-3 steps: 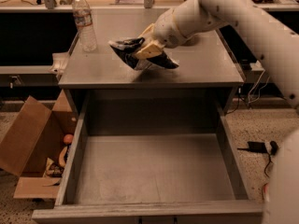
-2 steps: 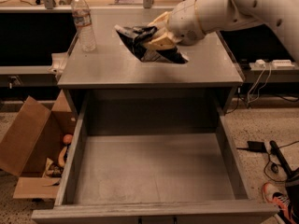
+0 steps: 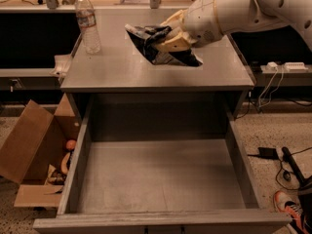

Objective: Place blue chip bag into top drawer

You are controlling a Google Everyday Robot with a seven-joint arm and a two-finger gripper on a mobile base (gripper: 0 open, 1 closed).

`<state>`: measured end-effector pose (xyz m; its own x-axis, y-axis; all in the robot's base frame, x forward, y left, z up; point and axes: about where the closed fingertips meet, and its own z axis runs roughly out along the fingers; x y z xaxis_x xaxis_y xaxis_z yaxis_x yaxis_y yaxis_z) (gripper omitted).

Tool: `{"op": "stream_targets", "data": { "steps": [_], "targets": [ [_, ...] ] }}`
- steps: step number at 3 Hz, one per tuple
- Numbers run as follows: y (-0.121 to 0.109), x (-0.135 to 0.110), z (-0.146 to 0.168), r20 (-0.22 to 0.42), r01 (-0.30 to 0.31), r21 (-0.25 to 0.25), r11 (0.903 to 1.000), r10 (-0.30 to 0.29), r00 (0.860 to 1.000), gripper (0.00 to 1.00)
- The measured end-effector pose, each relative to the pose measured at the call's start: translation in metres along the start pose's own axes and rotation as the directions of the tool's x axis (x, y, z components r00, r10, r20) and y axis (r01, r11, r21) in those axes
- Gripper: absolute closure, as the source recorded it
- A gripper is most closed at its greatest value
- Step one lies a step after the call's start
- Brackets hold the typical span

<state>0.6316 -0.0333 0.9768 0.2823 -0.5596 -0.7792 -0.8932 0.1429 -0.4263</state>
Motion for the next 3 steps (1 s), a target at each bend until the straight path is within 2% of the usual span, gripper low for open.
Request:
{"op": "stream_targets", "data": {
  "steps": [1, 2, 3],
  "targets": [
    [0.026, -0.011, 0.002, 0.014, 0.051, -0.069, 0.9963, -0.05, 0.999, 1.0],
    [0.068, -0.007, 0.003, -0.009, 0.072, -0.136, 0.9881, -0.074, 0.997, 1.0],
    [0.12, 0.024, 0.015, -0.088, 0.041, -0.223, 0.9739, -0.062, 0.994, 1.0]
  ]
}}
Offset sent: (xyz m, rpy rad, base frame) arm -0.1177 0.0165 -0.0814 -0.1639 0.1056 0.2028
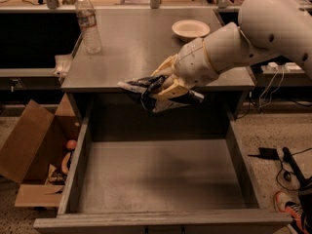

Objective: Place blue chip bag into top drawer

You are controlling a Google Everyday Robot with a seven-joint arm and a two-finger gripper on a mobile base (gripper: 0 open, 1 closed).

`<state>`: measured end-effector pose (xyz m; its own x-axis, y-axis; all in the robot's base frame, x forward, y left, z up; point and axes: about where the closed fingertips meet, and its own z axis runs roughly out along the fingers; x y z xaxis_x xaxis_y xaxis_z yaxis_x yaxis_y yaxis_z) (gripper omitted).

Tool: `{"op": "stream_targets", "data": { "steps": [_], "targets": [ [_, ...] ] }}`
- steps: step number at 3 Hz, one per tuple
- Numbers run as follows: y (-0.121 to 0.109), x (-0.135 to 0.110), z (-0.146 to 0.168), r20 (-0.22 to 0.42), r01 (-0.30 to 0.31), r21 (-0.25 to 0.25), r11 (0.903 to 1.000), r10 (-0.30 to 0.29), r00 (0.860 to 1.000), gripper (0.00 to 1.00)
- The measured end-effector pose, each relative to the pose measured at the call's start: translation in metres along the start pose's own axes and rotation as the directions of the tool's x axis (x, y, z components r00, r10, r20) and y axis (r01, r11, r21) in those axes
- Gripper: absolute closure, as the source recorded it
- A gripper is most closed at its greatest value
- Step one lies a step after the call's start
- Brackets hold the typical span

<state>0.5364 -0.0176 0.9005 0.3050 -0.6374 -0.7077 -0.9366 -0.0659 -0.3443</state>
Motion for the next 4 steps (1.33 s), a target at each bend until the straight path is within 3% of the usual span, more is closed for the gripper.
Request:
{"op": "stream_targets", "data": {
  "steps": [1, 2, 3, 4],
  "targets": [
    [0.0, 0.0, 0.0, 0.0, 0.0, 0.0, 1.0, 0.0, 1.0, 1.0],
    [0.014, 0.02, 0.008, 0.029, -0.078, 0.01, 0.9969, 0.078, 0.997, 1.0],
    [0.051, 0.059, 0.023, 0.088, -0.237, 0.025, 0.9711, 0.234, 0.968, 1.0],
    [0.094, 0.114, 0.043, 0.128, -0.383, 0.015, 0.9234, 0.379, 0.917, 0.98]
  ]
}}
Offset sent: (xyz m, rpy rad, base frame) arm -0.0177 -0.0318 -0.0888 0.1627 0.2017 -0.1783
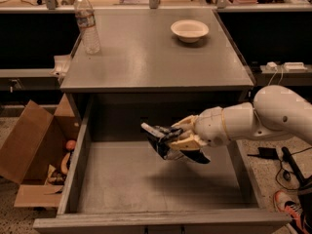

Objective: Place blue chip bag into top drawer

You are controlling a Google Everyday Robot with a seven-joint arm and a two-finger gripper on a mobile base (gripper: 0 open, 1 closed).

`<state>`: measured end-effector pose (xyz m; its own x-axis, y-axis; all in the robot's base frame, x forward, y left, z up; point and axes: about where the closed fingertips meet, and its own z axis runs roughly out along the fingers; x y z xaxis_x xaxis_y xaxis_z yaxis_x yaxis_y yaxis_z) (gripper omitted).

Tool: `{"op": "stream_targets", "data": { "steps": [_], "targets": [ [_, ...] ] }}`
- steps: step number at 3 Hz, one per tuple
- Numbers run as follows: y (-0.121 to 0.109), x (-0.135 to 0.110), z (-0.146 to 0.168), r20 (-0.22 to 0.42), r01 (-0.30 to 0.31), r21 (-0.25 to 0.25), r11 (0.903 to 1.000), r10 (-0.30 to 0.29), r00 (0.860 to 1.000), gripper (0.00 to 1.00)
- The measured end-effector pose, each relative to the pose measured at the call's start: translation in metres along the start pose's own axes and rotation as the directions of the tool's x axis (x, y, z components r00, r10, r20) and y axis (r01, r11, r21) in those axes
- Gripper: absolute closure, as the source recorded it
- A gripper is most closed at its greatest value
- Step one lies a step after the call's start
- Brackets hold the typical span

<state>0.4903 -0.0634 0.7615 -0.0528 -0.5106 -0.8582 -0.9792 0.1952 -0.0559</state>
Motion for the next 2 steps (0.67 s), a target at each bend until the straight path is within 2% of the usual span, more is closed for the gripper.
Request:
{"op": "stream_targets", "data": {
  "steps": [1, 2],
  "targets": [
    [-0.0011, 0.0285, 0.0037, 0.013, -0.049, 0.004, 0.9988, 0.048, 0.999, 0.75],
    [-0.001, 0.0288, 0.0043, 0.013, -0.049, 0.002, 0.9988, 0.049, 0.999, 0.52]
  ]
}}
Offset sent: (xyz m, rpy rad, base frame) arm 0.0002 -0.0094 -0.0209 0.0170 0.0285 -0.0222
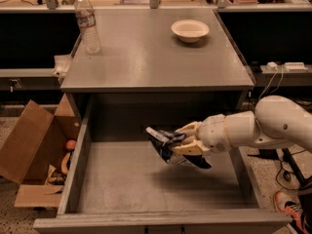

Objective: Place blue chip bag into top drawer

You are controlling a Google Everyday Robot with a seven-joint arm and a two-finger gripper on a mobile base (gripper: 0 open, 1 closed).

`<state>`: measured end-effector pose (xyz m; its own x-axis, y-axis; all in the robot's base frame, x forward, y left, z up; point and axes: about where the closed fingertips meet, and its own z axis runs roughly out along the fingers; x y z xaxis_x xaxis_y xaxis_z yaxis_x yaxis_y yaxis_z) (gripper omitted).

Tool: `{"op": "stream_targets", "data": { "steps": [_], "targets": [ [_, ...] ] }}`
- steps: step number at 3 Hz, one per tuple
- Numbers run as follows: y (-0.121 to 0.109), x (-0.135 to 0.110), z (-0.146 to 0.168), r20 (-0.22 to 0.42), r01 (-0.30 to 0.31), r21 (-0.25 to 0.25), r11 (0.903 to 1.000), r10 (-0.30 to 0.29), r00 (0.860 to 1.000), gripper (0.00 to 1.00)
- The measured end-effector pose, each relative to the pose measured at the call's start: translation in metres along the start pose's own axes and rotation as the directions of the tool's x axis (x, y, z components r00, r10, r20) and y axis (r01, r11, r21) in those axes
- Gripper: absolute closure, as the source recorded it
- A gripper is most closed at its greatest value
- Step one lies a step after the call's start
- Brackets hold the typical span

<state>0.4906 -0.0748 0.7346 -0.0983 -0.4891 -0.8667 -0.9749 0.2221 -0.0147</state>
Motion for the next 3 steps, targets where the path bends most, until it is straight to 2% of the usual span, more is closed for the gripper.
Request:
{"op": "stream_targets", "data": {
  "steps": [2, 3],
  "targets": [
    [0.0, 0.0, 0.0, 0.0, 0.0, 0.0, 1.0, 0.0, 1.0, 0.07],
    [0.0, 0.0, 0.0001, 0.0, 0.0, 0.0, 1.0, 0.0, 1.0, 0.0]
  ]
}}
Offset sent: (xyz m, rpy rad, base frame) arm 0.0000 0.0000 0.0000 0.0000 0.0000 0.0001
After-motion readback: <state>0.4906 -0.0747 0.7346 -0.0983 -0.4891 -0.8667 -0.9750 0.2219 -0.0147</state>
